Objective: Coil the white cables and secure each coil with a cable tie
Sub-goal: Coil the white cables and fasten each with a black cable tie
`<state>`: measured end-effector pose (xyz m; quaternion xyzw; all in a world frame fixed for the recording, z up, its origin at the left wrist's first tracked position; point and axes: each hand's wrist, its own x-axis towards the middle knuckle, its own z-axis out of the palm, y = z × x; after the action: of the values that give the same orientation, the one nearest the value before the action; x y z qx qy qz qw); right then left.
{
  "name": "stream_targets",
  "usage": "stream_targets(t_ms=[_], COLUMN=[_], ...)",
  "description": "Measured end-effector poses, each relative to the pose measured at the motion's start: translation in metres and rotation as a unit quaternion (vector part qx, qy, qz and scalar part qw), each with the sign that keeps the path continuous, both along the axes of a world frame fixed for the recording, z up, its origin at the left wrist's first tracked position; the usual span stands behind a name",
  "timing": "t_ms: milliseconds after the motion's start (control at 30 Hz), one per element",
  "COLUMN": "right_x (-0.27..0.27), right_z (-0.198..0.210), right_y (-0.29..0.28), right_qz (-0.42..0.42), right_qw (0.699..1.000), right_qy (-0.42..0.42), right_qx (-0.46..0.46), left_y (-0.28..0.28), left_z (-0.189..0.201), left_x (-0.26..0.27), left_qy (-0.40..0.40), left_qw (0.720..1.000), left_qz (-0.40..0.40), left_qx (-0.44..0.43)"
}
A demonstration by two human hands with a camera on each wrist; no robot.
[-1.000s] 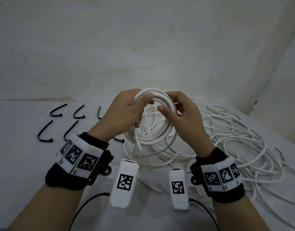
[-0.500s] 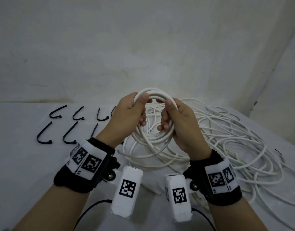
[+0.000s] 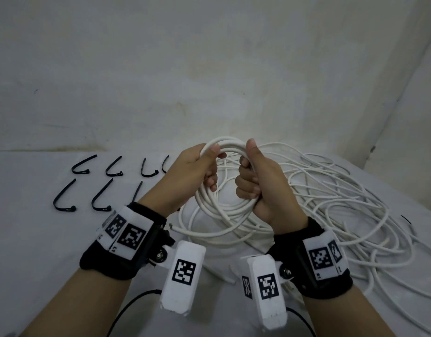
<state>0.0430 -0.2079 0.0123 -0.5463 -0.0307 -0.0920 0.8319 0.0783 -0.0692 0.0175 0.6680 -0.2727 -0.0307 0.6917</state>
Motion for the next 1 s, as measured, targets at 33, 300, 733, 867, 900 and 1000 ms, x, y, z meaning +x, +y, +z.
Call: stream_targets(t_ms=[33, 300, 733, 867, 900, 1000], right_x=[0.0, 0.005, 0.003, -0.001, -0.002, -0.002], right_z=[-0.001, -0.002, 0.002, 0.002, 0.002, 0.001], right_y=[0.001, -0.011, -0.01, 0.001, 0.002, 0.003], right_qz=[-0.014, -0.12, -0.093, -0.081, -0.085, -0.096], right_qw=[1.0, 0.986, 0.97, 0.975, 0.975, 0.974], right_qy=[0.009, -0.008, -0.062, -0.06, -0.059, -0.052], right_qx=[0.004, 0.116, 0.217, 0.196, 0.194, 0.2], left_y=[0.002, 0.048, 0.02, 0.011, 0.009, 0.006], left_z=[0.001, 0.005, -0.011, -0.013, -0.012, -0.009], left_x=[0.0, 0.021, 0.018, 0.016, 0.014, 0.008], left_qy=[0.004, 0.07, 0.157, 0.172, 0.148, 0.065], left_qw=[1.0, 0.973, 0.984, 0.979, 0.983, 0.993], left_qz=[-0.013, -0.143, -0.078, -0.005, 0.013, 0.044], left_qx=[0.015, 0.167, -0.035, -0.11, -0.107, -0.083])
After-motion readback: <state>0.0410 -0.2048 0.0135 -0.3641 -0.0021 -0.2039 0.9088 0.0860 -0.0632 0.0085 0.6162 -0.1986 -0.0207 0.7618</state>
